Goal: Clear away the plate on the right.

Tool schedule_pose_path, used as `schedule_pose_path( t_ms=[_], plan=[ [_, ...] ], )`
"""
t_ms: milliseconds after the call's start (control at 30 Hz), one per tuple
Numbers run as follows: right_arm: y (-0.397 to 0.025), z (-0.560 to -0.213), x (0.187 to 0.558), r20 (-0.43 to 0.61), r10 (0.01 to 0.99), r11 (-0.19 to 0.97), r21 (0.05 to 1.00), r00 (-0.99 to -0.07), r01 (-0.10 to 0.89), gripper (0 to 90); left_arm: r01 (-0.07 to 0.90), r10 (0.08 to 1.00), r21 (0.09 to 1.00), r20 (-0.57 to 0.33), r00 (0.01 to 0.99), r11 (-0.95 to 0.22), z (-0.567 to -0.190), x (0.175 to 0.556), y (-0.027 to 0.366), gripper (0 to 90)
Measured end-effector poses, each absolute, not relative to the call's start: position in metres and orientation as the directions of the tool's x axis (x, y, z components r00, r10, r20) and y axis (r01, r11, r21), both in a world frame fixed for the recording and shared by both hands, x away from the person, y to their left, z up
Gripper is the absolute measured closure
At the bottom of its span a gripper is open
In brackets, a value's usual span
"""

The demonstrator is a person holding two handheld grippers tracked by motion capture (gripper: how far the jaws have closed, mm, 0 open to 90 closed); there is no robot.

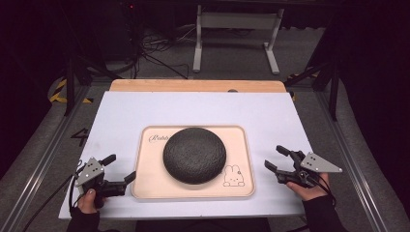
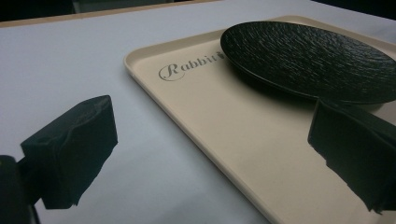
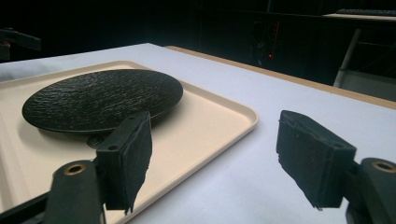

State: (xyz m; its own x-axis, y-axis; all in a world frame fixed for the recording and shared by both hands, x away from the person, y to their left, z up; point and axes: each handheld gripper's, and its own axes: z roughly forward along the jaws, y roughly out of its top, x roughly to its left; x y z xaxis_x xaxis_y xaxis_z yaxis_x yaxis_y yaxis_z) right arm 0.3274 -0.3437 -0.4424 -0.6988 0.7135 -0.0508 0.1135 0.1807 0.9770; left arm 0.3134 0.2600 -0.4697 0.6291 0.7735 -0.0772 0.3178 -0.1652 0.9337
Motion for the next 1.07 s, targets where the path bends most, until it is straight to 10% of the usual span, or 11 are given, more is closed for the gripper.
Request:
schedule_pose_path(
  t_ms=[1067],
  plan=[
    [-0.347, -0.455, 0.325, -0.022, 0.743, 0.164, 0.975, -0.669, 0.15, 26.6, 0.316, 0.77, 0.934, -0.076, 0.633, -0.167, -0.47, 0.313, 0.26, 2.1]
  ],
)
